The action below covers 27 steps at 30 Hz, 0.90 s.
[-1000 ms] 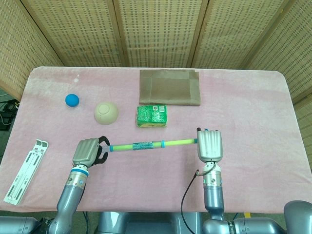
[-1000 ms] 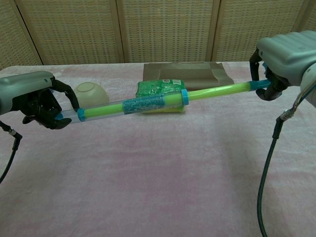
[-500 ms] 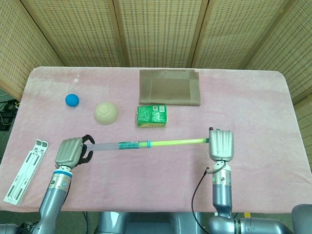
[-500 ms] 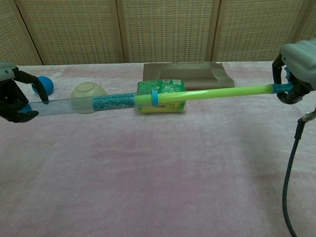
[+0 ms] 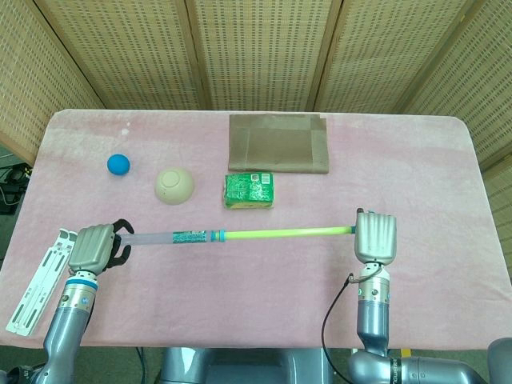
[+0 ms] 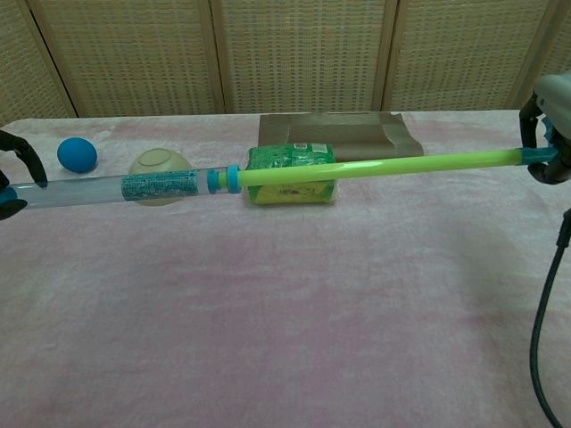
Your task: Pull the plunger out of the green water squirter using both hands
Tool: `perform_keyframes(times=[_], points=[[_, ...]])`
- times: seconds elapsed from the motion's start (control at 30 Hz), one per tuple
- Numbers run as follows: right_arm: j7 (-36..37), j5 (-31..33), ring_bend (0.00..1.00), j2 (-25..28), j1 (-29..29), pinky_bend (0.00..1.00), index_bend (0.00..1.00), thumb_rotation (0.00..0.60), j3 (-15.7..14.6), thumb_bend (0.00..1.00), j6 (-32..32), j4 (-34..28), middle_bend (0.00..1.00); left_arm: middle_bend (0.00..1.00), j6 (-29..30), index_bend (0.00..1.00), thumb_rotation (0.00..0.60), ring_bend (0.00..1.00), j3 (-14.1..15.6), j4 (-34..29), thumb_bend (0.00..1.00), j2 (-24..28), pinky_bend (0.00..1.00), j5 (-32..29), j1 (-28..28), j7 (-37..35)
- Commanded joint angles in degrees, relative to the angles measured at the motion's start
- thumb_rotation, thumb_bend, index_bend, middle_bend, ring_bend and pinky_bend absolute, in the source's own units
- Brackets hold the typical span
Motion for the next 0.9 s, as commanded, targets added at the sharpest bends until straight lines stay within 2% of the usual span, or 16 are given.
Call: perform_keyframes(times=[0.03,0.3,0.8,0.87,0.9], points=[[-0.57,-0.22,1.00,0.34,0.00,0.73,0.82,0.600,0.07,0.59,0.64,-0.68,1.00,0.88,-0.28,0.61,0.600,0.83,0.00,-0.37,0.55,0.45,0.76,0.34,0.08,-0.16],[-0.70,-0.52,1.00,1.51,-0.49,0.73,0.82,0.600,0.34,0.59,1.88,-1.99,1.00,0.88,0.27,0.61,0.600,0.83,0.73,-2.00,0.55,1.63,0.76,3.05,0.69,0.50],[1.11,0.62,1.00,4.06,-1.43,0.73,0.81,0.600,0.56,0.59,0.78,-2.04,1.00,0.87,0.41,0.60,0.600,0.82,0.52,-1.88,0.54,1.44,0.76,3.14,1.10,1.43],[1.16,0.85,0.99,4.17,-1.47,0.72,0.79,0.600,0.39,0.56,0.51,-2.23,0.99,0.80,0.38,0.55,0.600,0.78,0.58,-1.81,0.50,1.36,0.70,3.28,1.13,1.59],[1.10,0.90,0.96,4.26,-1.47,0.69,0.74,0.600,0.23,0.52,0.37,-2.34,0.96,0.72,0.32,0.48,0.600,0.71,0.67,-1.77,0.46,1.35,0.65,3.39,1.15,1.70]])
